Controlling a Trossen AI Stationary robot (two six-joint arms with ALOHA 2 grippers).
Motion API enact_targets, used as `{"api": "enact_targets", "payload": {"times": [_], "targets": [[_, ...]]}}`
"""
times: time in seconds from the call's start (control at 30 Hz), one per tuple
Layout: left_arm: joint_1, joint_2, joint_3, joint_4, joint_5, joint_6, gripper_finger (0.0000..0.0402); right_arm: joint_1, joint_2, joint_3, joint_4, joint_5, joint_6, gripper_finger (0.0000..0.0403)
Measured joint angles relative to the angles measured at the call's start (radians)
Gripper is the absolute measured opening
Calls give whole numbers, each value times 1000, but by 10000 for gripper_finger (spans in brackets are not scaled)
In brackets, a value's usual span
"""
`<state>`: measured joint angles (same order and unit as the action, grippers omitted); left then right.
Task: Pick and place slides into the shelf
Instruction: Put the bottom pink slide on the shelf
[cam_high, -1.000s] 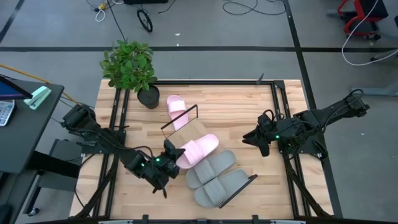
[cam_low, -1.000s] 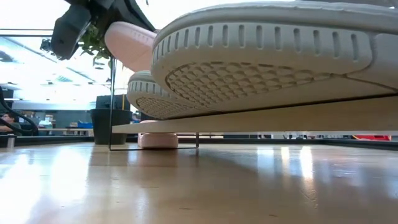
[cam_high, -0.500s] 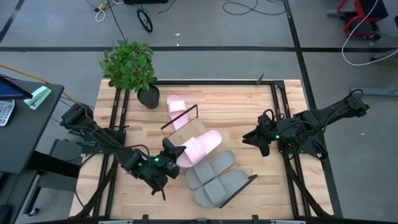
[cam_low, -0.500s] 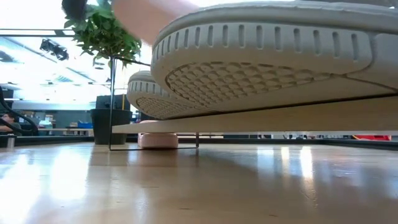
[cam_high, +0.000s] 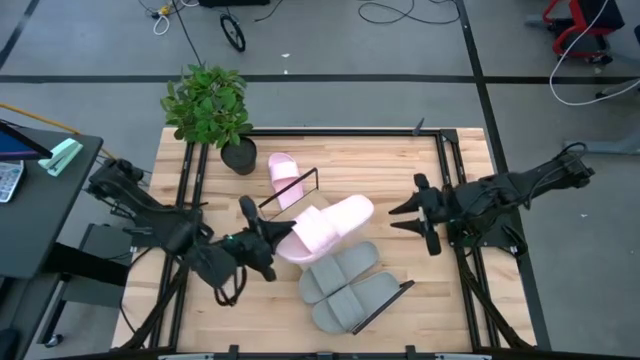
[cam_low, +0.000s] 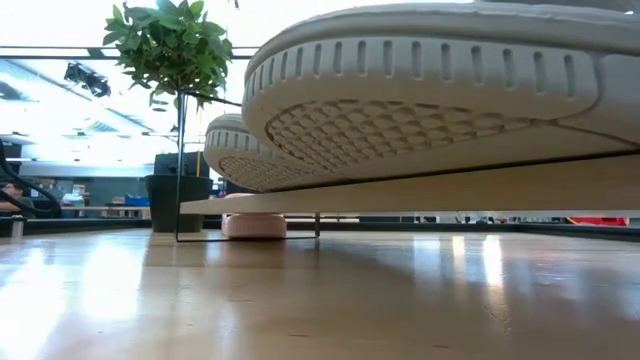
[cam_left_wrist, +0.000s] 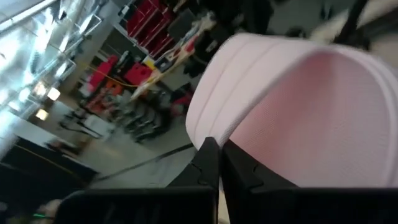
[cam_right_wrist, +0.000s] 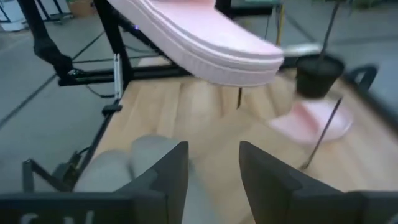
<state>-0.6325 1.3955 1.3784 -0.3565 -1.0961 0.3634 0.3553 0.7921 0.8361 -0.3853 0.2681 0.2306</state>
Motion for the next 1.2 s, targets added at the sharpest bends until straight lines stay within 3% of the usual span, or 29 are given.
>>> {"api": "enact_targets", "payload": {"times": [0.23,0.5,0.73,0.97,1.1,1.2], "targets": [[2,-10,65,40,141,-153,5,0,0,71,-30,39,-78,165],[-3,-9,-21,226,194,-324,5,0,-21,125,-124,45,-103,162],[-26,-28,-63,527,240,-249,4,0,-56,212,-269,-8,-73,156],[-31,-63,-64,601,245,-252,4,1,-54,315,-53,-151,-209,166],[-31,-65,-64,637,246,-247,4,1,-26,342,117,-248,-334,193],[-25,-66,-64,663,253,-244,4,1,16,357,128,-264,-396,218]]}}
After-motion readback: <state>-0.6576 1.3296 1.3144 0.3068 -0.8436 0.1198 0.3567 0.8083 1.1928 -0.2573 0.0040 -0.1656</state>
